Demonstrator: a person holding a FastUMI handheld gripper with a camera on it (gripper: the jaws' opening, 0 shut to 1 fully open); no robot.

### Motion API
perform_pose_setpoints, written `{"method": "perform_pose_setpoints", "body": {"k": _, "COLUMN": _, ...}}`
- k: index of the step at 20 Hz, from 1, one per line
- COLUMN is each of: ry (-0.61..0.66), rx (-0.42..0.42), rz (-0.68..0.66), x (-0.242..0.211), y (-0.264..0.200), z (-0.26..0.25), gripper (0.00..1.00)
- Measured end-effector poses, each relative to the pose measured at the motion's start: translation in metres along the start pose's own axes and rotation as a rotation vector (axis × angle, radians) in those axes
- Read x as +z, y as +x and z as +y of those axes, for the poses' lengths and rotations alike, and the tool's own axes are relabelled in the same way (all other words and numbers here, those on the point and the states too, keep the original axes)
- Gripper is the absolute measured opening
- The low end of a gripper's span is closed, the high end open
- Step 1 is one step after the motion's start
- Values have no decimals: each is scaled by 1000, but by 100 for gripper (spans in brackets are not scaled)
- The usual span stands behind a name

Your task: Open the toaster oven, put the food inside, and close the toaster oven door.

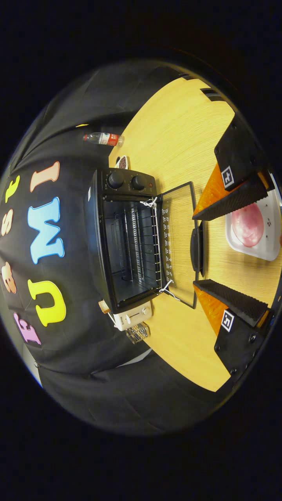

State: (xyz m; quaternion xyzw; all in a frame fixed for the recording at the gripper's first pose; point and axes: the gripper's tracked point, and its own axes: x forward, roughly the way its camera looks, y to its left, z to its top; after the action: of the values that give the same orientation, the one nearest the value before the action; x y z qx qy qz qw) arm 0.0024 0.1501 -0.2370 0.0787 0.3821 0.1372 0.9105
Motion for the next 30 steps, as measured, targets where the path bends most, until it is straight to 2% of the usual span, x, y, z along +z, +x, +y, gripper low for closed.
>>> {"method": "perform_pose_setpoints", "body": {"k": 7, "ry": 46, "rx": 210, "rz": 276, "x": -27, "y": -47, "z": -31, "gripper": 98}}
{"method": "perform_pose_setpoints", "body": {"k": 11, "ry": 155, "rx": 274, "rz": 420, "x": -34, "y": -60, "z": -63, "gripper": 99}}
{"method": "perform_pose_setpoints", "body": {"k": 17, "ry": 269, "rx": 316, "rz": 596, "x": -54, "y": -62, "z": -104, "gripper": 98}}
{"method": "perform_pose_setpoints", "body": {"k": 23, "ry": 257, "rx": 359, "rz": 761, "x": -86, "y": -62, "z": -107, "gripper": 99}}
{"method": "perform_pose_setpoints", "body": {"k": 26, "ry": 254, "rx": 346, "rz": 801, "x": -101, "y": -55, "z": -108, "gripper": 99}}
{"method": "perform_pose_setpoints", "body": {"k": 29, "ry": 254, "rx": 339, "rz": 828, "x": -109, "y": -47, "z": -110, "gripper": 95}}
{"method": "perform_pose_setpoints", "body": {"k": 30, "ry": 261, "rx": 338, "rz": 826, "x": -108, "y": -47, "z": -111, "gripper": 88}}
